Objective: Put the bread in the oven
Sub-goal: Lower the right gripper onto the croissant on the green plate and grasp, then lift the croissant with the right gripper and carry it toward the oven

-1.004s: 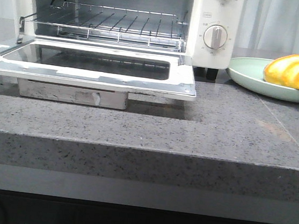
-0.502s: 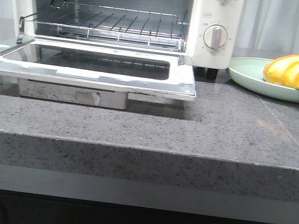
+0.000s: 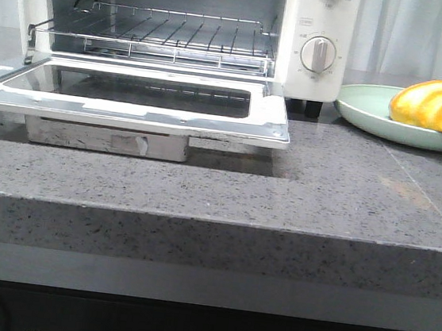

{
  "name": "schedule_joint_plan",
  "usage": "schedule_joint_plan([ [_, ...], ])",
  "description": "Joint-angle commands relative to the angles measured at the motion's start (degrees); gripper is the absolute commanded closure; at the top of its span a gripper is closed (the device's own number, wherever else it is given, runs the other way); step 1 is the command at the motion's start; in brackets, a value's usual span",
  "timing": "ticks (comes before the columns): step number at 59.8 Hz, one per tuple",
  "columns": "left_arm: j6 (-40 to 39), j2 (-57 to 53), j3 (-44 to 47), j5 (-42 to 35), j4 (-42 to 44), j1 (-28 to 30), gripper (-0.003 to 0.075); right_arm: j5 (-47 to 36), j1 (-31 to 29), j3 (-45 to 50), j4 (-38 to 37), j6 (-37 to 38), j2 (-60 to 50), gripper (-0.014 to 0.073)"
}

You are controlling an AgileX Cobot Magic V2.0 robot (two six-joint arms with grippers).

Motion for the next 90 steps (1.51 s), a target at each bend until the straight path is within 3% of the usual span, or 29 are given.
schedule_joint_plan([
  [1, -0.53, 0.16, -1.66, -3.75, -0.56, 0.17, 0.0741, 0.18, -0.70, -4.50, 1.67, -0.29, 2.10, 0.0086],
  [17, -0.53, 0.16, -1.66, -3.75, -0.56, 0.17, 0.0741, -0.01, -2.30, -5.58, 2.17, -0.29, 5.65, 0.0086],
  [48, -0.53, 0.16, -1.66, -3.86, -0.56, 0.17, 0.0741, 2.95, -0.91, -5.69, 12.17, -7.10, 11.23, 0.0094],
  [51, -0.53, 0.16, -1.66, -3.86, -0.56, 0.17, 0.0741, 3.16, -0.91, -5.69, 12.91, -7.54, 11.23, 0.0119],
  [60, -0.53, 0.16, -1.66, -3.86, -0.56, 0.17, 0.0741, 3.57, -0.91, -5.69, 14.80, -8.46, 11.23, 0.0333],
  [68, -0.53, 0.16, -1.66, -3.86, -0.56, 0.17, 0.0741, 4.23, -0.91, -5.69, 15.53, -8.46, 10.79, 0.0454],
  [90, -0.53, 0.16, -1.66, -3.86, -0.56, 0.17, 0.0741, 9.07, -0.97, -5.37, 12.72, -8.46, -0.77, 0.0471],
])
